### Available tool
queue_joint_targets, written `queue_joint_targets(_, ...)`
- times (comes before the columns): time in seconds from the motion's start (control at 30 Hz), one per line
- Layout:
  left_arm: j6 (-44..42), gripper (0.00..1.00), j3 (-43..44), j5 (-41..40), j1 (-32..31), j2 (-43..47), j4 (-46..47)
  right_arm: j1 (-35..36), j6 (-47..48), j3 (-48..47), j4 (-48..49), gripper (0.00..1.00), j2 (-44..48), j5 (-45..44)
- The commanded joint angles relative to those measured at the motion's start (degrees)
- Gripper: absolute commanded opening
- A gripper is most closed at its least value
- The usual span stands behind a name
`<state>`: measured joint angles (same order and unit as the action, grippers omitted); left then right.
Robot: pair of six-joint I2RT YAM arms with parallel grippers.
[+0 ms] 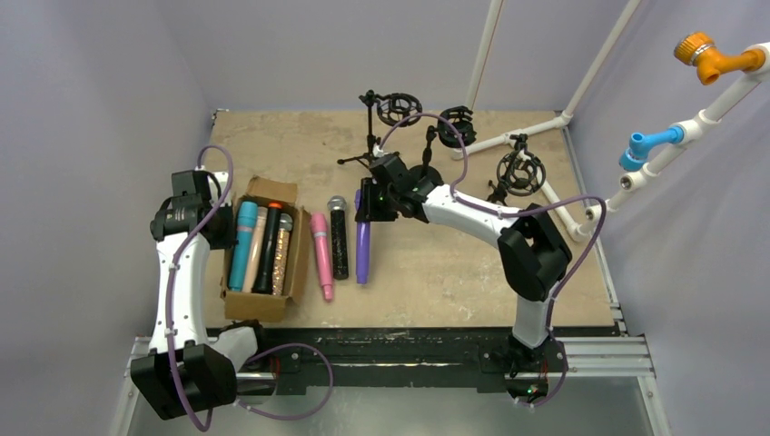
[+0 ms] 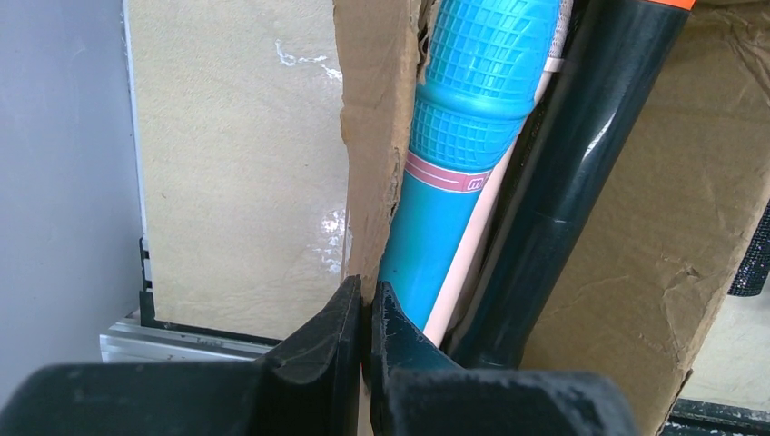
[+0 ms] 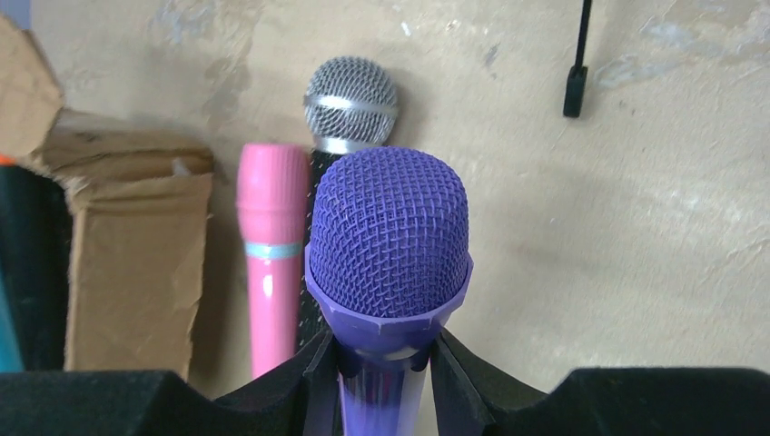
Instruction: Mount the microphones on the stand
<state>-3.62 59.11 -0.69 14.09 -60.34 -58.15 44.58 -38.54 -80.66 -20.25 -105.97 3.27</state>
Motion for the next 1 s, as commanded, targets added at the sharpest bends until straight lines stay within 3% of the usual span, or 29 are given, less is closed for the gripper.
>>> queue_joint_targets(0.0,1.4,0.00,0.8,0.4,0.1,-0.4,2.0,0.0,-1.0,-1.9,1.8,0.38,-3.9,-3.2)
queue_joint_targets(0.13,2.4,0.00,1.4,2.2,0.1,-0.9,1.1,-0.1,-2.0,-4.6,1.4,0.41,-7.2,-5.9)
queue_joint_targets(0.43,2.7,0.00,1.4,3.1,0.1,-1.0,1.4,0.9,-2.5,-5.0,0.8,0.65,-8.9,-6.3)
queue_joint_targets(0.6,2.7,0.00,1.5,3.0,0.0,-0.9,1.1,3.8,-2.8,-5.2,0.1,0.66,-6.3,-7.9)
queue_joint_targets(0.97,2.6,0.00,1.6,2.5,0.1,-0.6,0.7,14.9,-3.8,-11.8,-6.8,0.68,2.2,-22.9)
